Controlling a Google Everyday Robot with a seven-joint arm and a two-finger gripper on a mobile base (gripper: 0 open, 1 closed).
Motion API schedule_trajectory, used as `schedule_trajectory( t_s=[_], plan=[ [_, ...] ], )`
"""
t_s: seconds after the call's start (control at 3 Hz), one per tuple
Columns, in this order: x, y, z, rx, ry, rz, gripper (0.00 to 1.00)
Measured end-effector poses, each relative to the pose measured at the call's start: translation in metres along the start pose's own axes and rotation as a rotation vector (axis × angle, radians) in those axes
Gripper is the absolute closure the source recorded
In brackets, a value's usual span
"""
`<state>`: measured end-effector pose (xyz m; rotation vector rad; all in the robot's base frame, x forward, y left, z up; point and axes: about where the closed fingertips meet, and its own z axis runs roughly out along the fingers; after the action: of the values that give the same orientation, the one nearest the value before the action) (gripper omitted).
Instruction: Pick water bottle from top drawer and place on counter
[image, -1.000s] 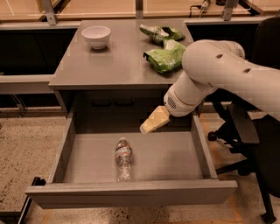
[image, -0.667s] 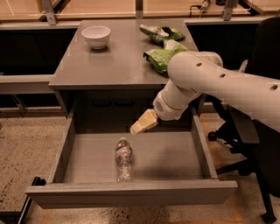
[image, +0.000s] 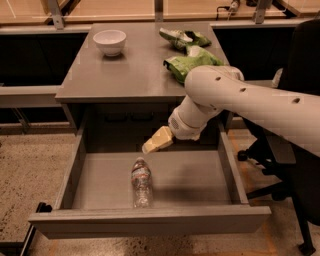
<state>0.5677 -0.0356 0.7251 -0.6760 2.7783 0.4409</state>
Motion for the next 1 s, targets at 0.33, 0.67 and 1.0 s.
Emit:
schedule_trajectory(
  t_s=[0.33, 0.67, 1.0],
  plan=[
    [0.008, 0.010, 0.011, 0.000, 0.062, -0.001, 0.00],
    [0.017, 0.031, 0.036, 0.025, 0.138, -0.033, 0.00],
    [0.032, 0.047, 0.070, 0.064, 0.222, -0.042, 0.00]
  ],
)
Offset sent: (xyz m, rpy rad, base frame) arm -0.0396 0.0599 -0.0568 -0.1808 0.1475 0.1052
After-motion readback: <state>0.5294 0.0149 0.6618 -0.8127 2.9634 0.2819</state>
